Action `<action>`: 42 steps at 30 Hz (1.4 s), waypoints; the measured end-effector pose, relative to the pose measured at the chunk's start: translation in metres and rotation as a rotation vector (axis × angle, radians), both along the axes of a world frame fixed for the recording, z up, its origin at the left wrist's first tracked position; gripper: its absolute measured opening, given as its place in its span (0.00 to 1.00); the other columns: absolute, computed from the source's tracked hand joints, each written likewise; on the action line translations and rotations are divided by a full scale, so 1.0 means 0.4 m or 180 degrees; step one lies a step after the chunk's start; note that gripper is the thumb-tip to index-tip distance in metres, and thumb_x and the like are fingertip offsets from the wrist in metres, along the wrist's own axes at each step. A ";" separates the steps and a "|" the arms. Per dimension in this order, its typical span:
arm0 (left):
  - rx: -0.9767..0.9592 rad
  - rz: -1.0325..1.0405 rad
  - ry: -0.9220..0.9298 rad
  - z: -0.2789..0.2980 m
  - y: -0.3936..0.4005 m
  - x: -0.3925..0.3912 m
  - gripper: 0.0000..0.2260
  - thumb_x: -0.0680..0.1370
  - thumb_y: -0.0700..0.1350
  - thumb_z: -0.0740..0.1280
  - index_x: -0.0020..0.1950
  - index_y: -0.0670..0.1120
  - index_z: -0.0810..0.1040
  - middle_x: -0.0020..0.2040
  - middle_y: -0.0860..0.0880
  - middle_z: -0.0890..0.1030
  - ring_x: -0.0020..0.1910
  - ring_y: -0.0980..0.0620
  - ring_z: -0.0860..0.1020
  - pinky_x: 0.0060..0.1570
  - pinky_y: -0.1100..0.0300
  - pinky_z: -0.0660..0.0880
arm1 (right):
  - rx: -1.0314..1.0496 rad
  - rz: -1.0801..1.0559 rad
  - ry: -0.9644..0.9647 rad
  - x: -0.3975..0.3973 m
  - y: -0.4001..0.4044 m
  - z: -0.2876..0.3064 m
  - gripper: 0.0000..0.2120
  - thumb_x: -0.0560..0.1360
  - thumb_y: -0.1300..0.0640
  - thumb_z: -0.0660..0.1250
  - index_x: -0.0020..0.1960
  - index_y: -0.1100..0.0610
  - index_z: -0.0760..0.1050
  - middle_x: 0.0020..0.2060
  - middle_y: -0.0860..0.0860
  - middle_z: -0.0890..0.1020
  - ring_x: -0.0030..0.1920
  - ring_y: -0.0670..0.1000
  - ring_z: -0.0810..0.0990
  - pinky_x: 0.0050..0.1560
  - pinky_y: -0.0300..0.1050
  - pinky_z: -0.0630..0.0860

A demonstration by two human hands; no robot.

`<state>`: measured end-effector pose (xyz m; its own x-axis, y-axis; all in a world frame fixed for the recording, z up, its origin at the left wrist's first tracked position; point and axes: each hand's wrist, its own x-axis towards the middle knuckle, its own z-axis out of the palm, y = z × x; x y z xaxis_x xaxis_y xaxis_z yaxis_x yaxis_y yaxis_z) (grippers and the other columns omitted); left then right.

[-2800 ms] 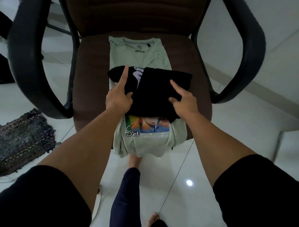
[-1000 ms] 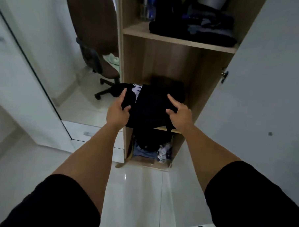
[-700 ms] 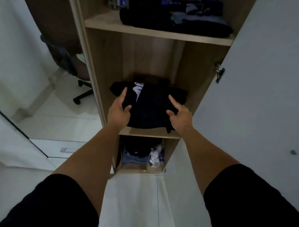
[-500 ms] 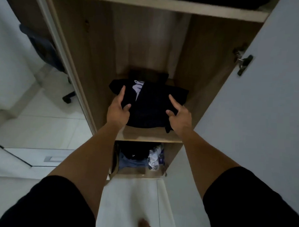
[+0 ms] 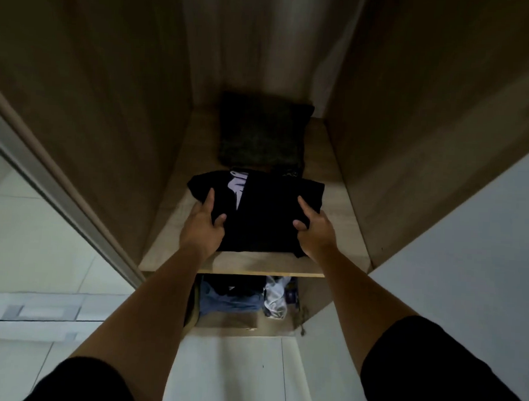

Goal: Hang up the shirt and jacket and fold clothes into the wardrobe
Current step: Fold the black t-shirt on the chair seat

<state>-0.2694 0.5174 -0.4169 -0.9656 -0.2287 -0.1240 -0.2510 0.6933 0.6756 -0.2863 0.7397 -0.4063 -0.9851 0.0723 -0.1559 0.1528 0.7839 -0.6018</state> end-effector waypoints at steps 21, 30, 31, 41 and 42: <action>-0.0280 -0.0185 0.0060 0.114 0.004 0.054 0.29 0.78 0.65 0.48 0.76 0.61 0.42 0.78 0.53 0.42 0.76 0.51 0.39 0.71 0.36 0.47 | 0.0557 0.0473 0.0290 0.059 -0.032 0.132 0.31 0.78 0.37 0.51 0.77 0.42 0.42 0.78 0.53 0.47 0.77 0.53 0.43 0.73 0.59 0.43; -0.0247 -0.0138 0.0624 0.521 0.032 0.329 0.27 0.80 0.62 0.43 0.77 0.57 0.42 0.78 0.54 0.44 0.77 0.53 0.42 0.72 0.38 0.45 | 0.0260 0.0617 0.0518 0.353 -0.067 0.520 0.31 0.79 0.37 0.50 0.77 0.42 0.41 0.78 0.51 0.49 0.77 0.51 0.45 0.75 0.56 0.48; -0.0249 -0.0103 0.0685 0.563 0.030 0.364 0.27 0.79 0.62 0.43 0.77 0.57 0.42 0.78 0.54 0.44 0.77 0.53 0.42 0.72 0.38 0.45 | 0.0209 0.0626 0.0575 0.385 -0.068 0.559 0.31 0.79 0.37 0.50 0.76 0.42 0.41 0.78 0.51 0.49 0.77 0.52 0.46 0.75 0.56 0.49; -0.0670 0.0383 0.0991 0.774 -0.051 0.704 0.28 0.79 0.62 0.43 0.77 0.55 0.41 0.78 0.52 0.43 0.77 0.51 0.43 0.71 0.37 0.45 | 0.0154 0.1116 0.0954 0.590 -0.099 0.802 0.32 0.79 0.37 0.50 0.77 0.43 0.39 0.78 0.52 0.48 0.77 0.52 0.46 0.74 0.59 0.51; -0.0734 0.0485 0.0958 0.787 -0.066 0.738 0.28 0.79 0.62 0.43 0.77 0.55 0.40 0.78 0.52 0.43 0.77 0.51 0.42 0.71 0.37 0.45 | 0.0140 0.1231 0.0997 0.607 -0.111 0.819 0.33 0.79 0.37 0.50 0.77 0.44 0.39 0.78 0.53 0.48 0.77 0.53 0.46 0.74 0.60 0.51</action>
<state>0.0256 0.4911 -0.1021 -0.9038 -0.3608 0.2301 -0.1775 0.8053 0.5657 -0.0434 0.6953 -0.0788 -0.9401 -0.3076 0.1468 -0.3369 0.7731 -0.5374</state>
